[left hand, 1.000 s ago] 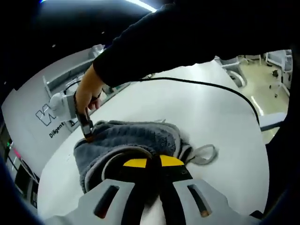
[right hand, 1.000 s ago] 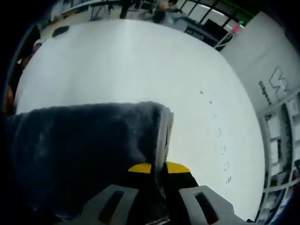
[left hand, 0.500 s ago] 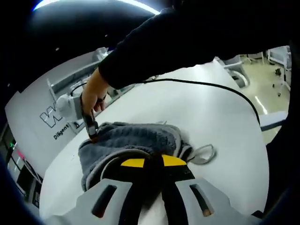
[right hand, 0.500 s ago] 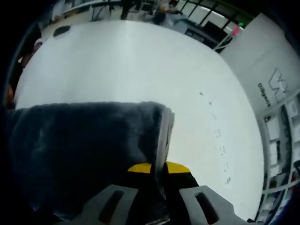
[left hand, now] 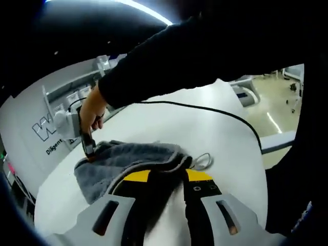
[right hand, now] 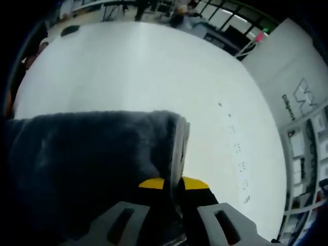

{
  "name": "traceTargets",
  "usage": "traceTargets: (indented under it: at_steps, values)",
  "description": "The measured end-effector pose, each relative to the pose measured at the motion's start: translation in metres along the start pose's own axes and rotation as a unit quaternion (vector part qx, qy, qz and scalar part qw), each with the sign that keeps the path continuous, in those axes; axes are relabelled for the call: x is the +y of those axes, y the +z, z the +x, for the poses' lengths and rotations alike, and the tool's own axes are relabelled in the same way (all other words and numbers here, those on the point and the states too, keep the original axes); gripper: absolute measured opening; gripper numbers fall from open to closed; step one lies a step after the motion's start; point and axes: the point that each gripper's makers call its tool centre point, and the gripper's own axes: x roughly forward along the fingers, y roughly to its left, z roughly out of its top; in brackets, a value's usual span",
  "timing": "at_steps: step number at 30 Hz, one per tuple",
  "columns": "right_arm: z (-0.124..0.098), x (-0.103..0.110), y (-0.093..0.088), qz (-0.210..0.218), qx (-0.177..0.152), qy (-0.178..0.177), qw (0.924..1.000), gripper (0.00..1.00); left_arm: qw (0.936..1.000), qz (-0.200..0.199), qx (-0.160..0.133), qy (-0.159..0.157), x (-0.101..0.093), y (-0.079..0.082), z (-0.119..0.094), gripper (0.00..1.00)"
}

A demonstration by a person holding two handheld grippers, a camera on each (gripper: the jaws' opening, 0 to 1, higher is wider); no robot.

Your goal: Open the folded towel by lifting each exposed corner and separating the folded layers until the towel lies flat within the target outline without major curled edges

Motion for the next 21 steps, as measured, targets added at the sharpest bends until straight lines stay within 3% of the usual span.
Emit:
traceTargets:
  at_steps: [3, 8, 11, 15, 16, 20, 21]
  values:
    - [-0.001, 0.0, 0.0, 0.002, -0.001, 0.001, 1.0, 0.06, 0.9997, -0.013, -0.014, -0.012, -0.001, 0.006, -0.004, 0.24]
    - [-0.002, -0.002, 0.0, -0.001, 0.0, -0.003, 1.0, 0.08, 0.9996, -0.016, -0.021, 0.006, 0.014, 0.007, -0.005, 0.38]
    - [-0.004, -0.004, 0.001, 0.0, 0.0, -0.004, 1.0, 0.1, 0.9993, -0.025, -0.025, 0.014, 0.02, 0.008, -0.004, 0.53]
    - [-0.006, -0.007, 0.0, -0.001, -0.003, -0.007, 1.0, 0.16, 0.9977, -0.043, -0.04, 0.034, 0.033, 0.009, 0.0, 0.89]
    - [-0.007, -0.009, 0.0, 0.0, -0.003, -0.008, 1.0, 0.18, 0.9977, -0.042, -0.038, 0.037, 0.034, 0.007, 0.002, 0.94]
    - [-0.016, -0.027, 0.004, -0.007, -0.01, -0.038, 0.9992, 0.43, 0.9969, -0.058, -0.033, 0.041, 0.035, -0.001, 0.007, 0.97]
    - [-0.019, -0.031, 0.007, -0.004, -0.018, -0.043, 0.9989, 0.52, 0.9966, -0.064, -0.034, 0.039, 0.017, 0.004, 0.002, 0.99]
